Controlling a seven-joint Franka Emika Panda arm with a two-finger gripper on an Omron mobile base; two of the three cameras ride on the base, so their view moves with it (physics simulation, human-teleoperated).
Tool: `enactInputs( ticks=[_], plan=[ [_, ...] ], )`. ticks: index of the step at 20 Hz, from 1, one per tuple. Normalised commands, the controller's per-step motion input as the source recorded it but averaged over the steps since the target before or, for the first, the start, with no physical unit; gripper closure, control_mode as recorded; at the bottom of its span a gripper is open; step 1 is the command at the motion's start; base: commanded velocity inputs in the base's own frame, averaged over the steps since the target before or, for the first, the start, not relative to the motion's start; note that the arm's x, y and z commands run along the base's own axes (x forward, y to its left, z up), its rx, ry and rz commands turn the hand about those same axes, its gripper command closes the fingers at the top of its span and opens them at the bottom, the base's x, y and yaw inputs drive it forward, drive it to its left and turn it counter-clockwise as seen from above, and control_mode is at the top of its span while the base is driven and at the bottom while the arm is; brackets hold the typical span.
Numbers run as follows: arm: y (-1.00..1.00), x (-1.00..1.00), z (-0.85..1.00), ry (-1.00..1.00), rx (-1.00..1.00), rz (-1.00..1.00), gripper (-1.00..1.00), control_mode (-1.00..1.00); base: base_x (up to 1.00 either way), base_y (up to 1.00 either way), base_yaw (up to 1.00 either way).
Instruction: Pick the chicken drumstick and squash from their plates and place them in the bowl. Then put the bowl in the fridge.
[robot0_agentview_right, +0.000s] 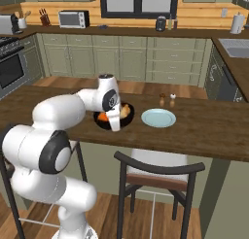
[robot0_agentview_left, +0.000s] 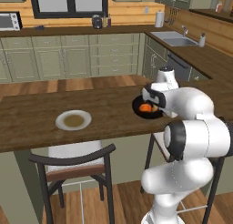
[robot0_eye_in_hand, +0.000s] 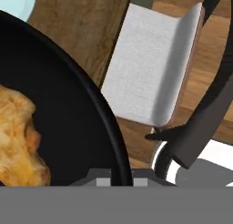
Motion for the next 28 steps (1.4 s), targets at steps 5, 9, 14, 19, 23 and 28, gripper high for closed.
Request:
enactInputs(
  ticks=[5,9,14,19,23,28],
  plan=[
    [0.14,-0.82,0.48,-0.06,0.12,-0.27,1.0,-1.0,0.0,0.0,0.0],
    [0.25,-0.78,0.58,-0.29,-0.01,-0.14,1.0,-1.0,0.0,0.0,0.0],
    [0.13,-0.72,0.69,-0.17,-0.01,-0.08,1.0,-1.0,0.0,0.0,0.0],
    [0.02,-0.88,0.44,-0.04,0.0,-0.01,1.0,-1.0,0.0,0.0,0.0],
    [0.0,-0.98,0.4,-0.25,0.0,0.0,1.0,-1.0,0.0,0.0,0.0],
    [0.02,-0.89,0.43,-0.17,0.0,0.0,1.0,-1.0,0.0,0.0,0.0]
  ],
)
